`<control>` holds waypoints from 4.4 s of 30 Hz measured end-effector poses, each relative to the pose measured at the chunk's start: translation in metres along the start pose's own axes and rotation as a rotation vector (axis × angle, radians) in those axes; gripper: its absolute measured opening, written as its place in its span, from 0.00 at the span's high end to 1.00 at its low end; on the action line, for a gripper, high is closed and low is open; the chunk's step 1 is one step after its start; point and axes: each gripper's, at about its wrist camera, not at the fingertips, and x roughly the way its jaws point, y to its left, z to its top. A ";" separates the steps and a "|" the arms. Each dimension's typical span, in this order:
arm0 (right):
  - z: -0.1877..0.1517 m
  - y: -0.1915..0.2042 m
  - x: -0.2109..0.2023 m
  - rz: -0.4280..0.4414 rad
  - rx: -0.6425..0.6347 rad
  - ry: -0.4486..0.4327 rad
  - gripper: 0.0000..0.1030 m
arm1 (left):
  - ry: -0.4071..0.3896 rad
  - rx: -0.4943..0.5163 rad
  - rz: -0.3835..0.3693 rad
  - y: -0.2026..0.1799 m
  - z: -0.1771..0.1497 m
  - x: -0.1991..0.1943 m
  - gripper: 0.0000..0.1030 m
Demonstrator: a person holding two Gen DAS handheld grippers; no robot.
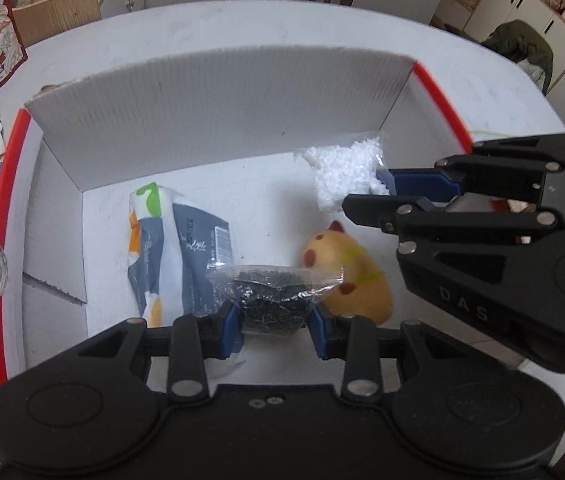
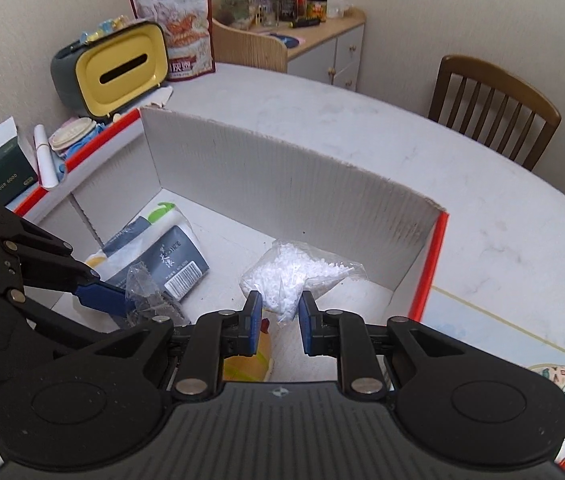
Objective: Organize objects
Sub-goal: 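Carry both bags over the cardboard box and lower them inside, then open both tools to release the bags and withdraw from the box, then move both tools back over the remaining items on the table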
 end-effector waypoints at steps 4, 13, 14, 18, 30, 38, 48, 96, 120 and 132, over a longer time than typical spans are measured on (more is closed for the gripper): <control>0.005 0.003 0.011 0.012 -0.015 0.033 0.81 | 0.024 0.024 0.018 -0.001 0.002 0.009 0.66; 0.010 0.004 0.029 0.030 0.004 0.104 0.81 | 0.042 0.039 0.027 -0.001 0.006 0.015 0.66; 0.009 0.003 0.030 0.027 0.004 0.108 0.81 | 0.041 0.038 0.026 -0.002 0.006 0.015 0.65; 0.007 0.001 0.028 0.035 0.010 0.104 0.81 | 0.033 0.041 0.029 -0.003 0.005 0.014 0.63; -0.001 -0.007 -0.003 0.089 0.010 0.040 0.80 | -0.023 0.022 0.012 -0.003 -0.003 -0.005 0.43; -0.006 -0.017 -0.051 0.148 0.032 -0.053 0.79 | -0.099 0.013 -0.018 -0.014 -0.012 -0.039 0.39; -0.030 -0.039 -0.109 0.164 0.074 -0.136 0.71 | -0.184 0.012 -0.051 -0.039 -0.021 -0.075 0.33; -0.221 -0.179 -0.180 -0.196 0.384 -0.119 0.20 | -0.307 0.174 -0.080 -0.222 -0.012 -0.023 0.01; -0.209 -0.238 -0.114 -0.246 0.480 0.008 0.20 | -0.281 0.279 0.041 -0.257 0.025 0.060 0.18; -0.201 -0.239 -0.089 -0.248 0.477 0.052 0.43 | -0.274 0.352 -0.059 -0.263 0.030 0.063 0.64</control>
